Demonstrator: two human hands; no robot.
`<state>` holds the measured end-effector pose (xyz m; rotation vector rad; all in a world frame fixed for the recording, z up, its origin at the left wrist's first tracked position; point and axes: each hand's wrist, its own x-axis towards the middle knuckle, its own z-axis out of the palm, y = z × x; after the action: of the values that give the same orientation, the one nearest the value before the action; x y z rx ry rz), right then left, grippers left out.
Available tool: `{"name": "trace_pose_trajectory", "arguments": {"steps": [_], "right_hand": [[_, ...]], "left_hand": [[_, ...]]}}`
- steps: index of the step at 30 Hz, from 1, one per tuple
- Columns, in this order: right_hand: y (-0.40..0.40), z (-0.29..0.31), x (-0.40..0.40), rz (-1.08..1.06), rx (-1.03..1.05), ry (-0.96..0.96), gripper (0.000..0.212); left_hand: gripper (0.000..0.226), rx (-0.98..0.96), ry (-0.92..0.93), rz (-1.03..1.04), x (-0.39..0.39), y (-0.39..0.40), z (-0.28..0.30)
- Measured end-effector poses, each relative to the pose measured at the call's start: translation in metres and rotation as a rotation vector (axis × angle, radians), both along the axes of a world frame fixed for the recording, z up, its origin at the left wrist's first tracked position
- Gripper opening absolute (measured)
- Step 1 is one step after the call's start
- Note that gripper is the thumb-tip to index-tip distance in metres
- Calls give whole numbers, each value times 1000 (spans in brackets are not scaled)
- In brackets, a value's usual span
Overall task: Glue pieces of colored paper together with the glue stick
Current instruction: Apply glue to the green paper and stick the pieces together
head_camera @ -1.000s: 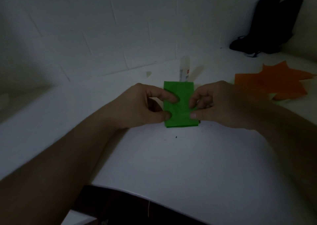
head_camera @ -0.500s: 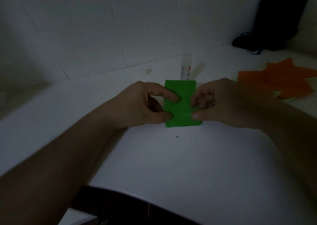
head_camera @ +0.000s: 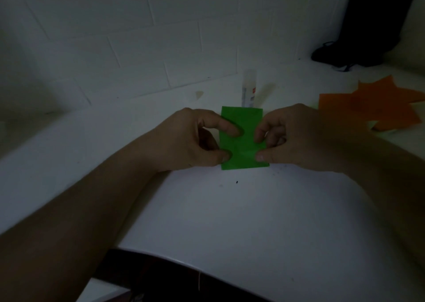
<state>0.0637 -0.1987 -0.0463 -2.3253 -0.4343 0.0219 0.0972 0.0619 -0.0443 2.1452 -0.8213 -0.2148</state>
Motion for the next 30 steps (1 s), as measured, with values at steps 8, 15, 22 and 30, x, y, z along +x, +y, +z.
{"name": "trace_pose_trajectory", "arguments": {"steps": [8,15,22,30], "right_hand": [[1,2,-1,-2,-24,-12,29],[4,3,-4,-16,-65,-46,29],[3,3,-4,-15,-77,-70,30],[3,1,-2,-3,-85,-76,32]], "left_hand": [[43,5,-34,5,-2,-1,0],[46,29,-138,-6,-4,-4,1],[46,34,-114,8,-4,-4,3],[48,29,-106,2,-4,-5,2]]}}
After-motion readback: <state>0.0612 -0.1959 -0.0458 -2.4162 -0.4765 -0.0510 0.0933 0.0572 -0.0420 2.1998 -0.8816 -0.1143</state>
